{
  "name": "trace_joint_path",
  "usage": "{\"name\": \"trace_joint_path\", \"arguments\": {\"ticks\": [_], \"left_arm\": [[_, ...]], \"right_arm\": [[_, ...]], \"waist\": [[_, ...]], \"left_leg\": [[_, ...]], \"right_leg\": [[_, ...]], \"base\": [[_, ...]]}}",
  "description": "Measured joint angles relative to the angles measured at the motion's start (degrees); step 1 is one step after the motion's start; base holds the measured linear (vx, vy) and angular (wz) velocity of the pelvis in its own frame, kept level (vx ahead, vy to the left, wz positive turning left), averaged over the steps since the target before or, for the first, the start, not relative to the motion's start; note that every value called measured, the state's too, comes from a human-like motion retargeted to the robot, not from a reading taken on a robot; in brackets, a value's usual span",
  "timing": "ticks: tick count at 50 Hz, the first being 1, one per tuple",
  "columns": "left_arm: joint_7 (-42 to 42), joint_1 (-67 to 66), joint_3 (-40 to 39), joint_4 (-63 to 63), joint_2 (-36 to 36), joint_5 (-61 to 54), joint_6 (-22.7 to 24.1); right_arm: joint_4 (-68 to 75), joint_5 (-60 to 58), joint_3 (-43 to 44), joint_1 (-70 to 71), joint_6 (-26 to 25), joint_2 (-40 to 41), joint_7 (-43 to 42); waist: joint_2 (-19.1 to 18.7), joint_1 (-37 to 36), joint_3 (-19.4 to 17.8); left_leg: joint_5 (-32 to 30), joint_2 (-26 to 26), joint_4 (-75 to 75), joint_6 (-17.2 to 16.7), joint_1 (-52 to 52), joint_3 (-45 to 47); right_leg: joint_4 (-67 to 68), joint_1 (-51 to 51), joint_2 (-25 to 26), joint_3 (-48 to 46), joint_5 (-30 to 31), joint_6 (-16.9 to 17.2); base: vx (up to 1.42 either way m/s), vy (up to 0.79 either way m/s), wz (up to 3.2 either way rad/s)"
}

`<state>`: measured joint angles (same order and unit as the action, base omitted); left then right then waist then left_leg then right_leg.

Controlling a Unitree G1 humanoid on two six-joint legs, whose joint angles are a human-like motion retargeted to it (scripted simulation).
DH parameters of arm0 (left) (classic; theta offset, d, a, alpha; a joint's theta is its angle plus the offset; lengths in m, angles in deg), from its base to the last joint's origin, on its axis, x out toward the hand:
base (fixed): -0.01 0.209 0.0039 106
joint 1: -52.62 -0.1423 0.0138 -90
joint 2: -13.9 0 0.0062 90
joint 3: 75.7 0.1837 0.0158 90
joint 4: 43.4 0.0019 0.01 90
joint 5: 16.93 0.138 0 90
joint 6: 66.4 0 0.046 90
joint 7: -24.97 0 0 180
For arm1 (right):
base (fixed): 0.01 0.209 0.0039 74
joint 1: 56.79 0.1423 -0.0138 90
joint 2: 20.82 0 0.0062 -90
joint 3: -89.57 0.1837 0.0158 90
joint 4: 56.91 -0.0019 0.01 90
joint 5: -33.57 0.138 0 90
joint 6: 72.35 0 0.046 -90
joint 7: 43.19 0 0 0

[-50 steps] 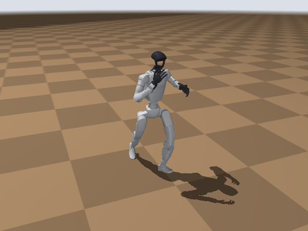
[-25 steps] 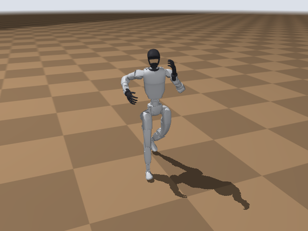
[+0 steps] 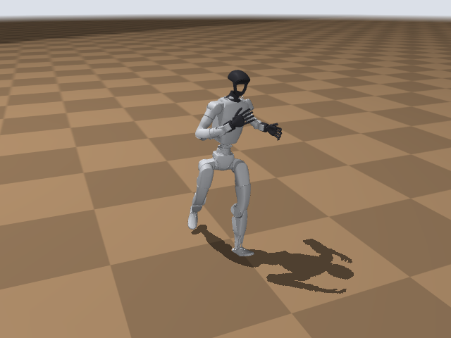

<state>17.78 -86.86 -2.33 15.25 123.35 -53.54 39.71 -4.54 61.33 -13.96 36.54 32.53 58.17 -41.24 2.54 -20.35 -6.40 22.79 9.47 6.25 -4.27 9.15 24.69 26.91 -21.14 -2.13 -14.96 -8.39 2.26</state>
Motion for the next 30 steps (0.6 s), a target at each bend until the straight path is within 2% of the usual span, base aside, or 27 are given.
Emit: {"name": "trace_joint_path", "arguments": {"ticks": [2, 3, 5, 7, 8, 10, 12, 15, 18, 20, 23, 25, 27, 30], "left_arm": [[-2.56, 6.85, 3.36, 1.01, -1.03, 2.36, 0.13], [-4.41, 12.33, 5.89, 2.70, -1.27, 4.49, 0.19], [-9.58, 27.05, 12.15, 8.47, -1.14, 8.94, -0.05], [-13.11, 43.30, 17.57, 13.20, -0.73, 11.90, -0.95], [-13.72, 51.52, 19.62, 14.52, -0.78, 13.76, -1.13], [-13.53, 65.02, 21.46, 14.28, -2.38, 17.02, -0.43], [-14.49, 72.78, 21.07, 11.65, -5.70, 16.16, 1.26], [-15.54, 77.20, 19.05, 7.01, -9.54, 11.15, 3.90], [-13.23, 76.62, 16.71, 2.87, -8.78, 7.75, 4.88], [-10.91, 75.36, 17.13, 0.86, -7.95, 6.60, 4.59], [-8.75, 71.89, 18.72, -0.72, -8.33, 2.85, 3.42], [-4.87, 68.48, 17.29, -1.87, -8.64, -0.79, 1.59], [-3.87, 61.70, 16.73, -0.24, -9.12, 2.40, 1.21], [-9.79, 48.47, 20.19, 9.72, -12.74, 1.59, 0.52]], "right_arm": [[3.39, 1.10, -0.77, -2.50, 0.14, 0.26, -0.80], [6.79, 0.90, -1.49, -3.38, 0.44, 0.93, -2.47], [17.13, -2.14, -3.24, -4.50, 0.64, 3.24, -8.78], [26.41, -4.42, -4.83, -7.10, -0.43, 4.59, -13.43], [28.39, -4.03, -5.13, -8.99, -0.16, 4.01, -13.41], [25.78, -2.51, -4.32, -14.13, 1.75, -1.21, -9.68], [19.78, -1.98, -2.00, -19.60, 2.82, -8.93, -5.81], [15.09, 1.49, 1.88, -28.30, 1.63, -15.42, -2.94], [15.24, 2.30, 8.19, -36.25, -0.71, -15.39, -0.34], [14.93, -0.60, 14.76, -41.35, -2.78, -14.32, 2.50], [14.67, -4.22, 20.88, -45.20, -4.38, -11.96, 2.26], [14.95, -5.92, 21.83, -43.05, -3.81, -11.19, -3.42], [17.11, -6.33, 17.34, -37.64, -2.04, -13.81, -5.81], [25.79, -10.18, 3.49, -20.32, -3.59, -19.87, -5.20]], "waist": [[-1.79, 3.04, -1.17], [-0.44, 4.85, -1.83], [4.60, 8.71, -3.32], [7.84, 12.05, -4.88], [8.45, 13.53, -5.28], [7.92, 17.38, -4.88], [5.74, 22.25, -3.05], [1.98, 28.65, -0.03], [2.96, 35.04, 1.04], [4.27, 37.97, 0.51], [5.42, 38.48, 0.00], [4.49, 36.04, -2.07], [2.73, 33.32, -4.23], [-1.78, 28.59, -9.17]], "left_leg": [[-3.12, 0.56, 3.30, 2.95, -0.23, -7.06], [-2.65, -1.11, 7.90, 6.75, 1.60, -10.20], [3.78, -5.88, 21.23, 14.34, 7.66, -14.41], [10.05, -8.30, 31.05, 16.69, 10.57, -16.50], [11.79, -8.73, 33.55, 16.65, 10.87, -17.53], [12.97, -8.78, 34.46, 15.68, 9.61, -20.19], [11.00, -7.47, 29.93, 13.44, 6.21, -23.06], [3.09, -4.65, 17.76, 9.31, -0.94, -26.59], [-5.42, -6.63, 9.38, 6.37, -7.98, -31.03], [-8.21, -7.08, 6.48, 4.29, -12.75, -32.91], [-4.94, -5.40, 12.35, 5.31, -14.74, -25.39], [4.58, -1.66, 32.31, 8.35, -9.05, -18.09], [10.76, 0.86, 48.60, 11.00, -5.59, -16.77], [16.96, 2.03, 66.11, 12.54, -3.08, -18.70]], "right_leg": [[21.51, 4.84, -2.41, -2.72, -7.54, -3.61], [33.02, 9.71, -4.64, -1.65, -11.15, -4.69], [52.19, 21.39, -6.95, 4.23, -17.03, -4.45], [61.79, 30.88, -5.55, 9.20, -20.08, -2.93], [63.74, 35.03, -5.32, 10.08, -20.73, -2.74], [61.92, 41.57, -6.79, 8.93, -21.39, -3.45], [51.03, 44.97, -9.12, 4.97, -21.33, -4.24], [20.40, 44.03, -9.43, -1.50, -15.04, -2.29], [-15.00, 37.35, -9.94, -0.19, -5.20, 6.00], [-25.77, 34.88, -12.02, 3.28, -4.29, 11.32], [-27.30, 33.32, -18.02, 3.38, -6.29, 12.70], [-24.75, 32.70, -21.62, -1.36, -1.53, 12.74], [-17.99, 33.60, -23.04, -4.05, 1.65, 12.60], [5.07, 40.09, -22.87, -1.66, -8.76, 10.48]], "base": [[1.14, 0.12, 1.13], [1.01, 0.03, 1.41], [0.93, -0.07, 1.57], [0.90, -0.14, 1.53], [0.91, -0.15, 1.43], [0.92, -0.15, 1.36], [0.92, -0.21, 1.12], [0.91, -0.32, 0.93], [0.95, -0.45, 1.68], [0.93, -0.52, 1.98], [0.78, -0.57, 1.51], [0.60, -0.55, 0.82], [0.56, -0.43, 0.21], [0.53, -0.30, -0.24]]}}
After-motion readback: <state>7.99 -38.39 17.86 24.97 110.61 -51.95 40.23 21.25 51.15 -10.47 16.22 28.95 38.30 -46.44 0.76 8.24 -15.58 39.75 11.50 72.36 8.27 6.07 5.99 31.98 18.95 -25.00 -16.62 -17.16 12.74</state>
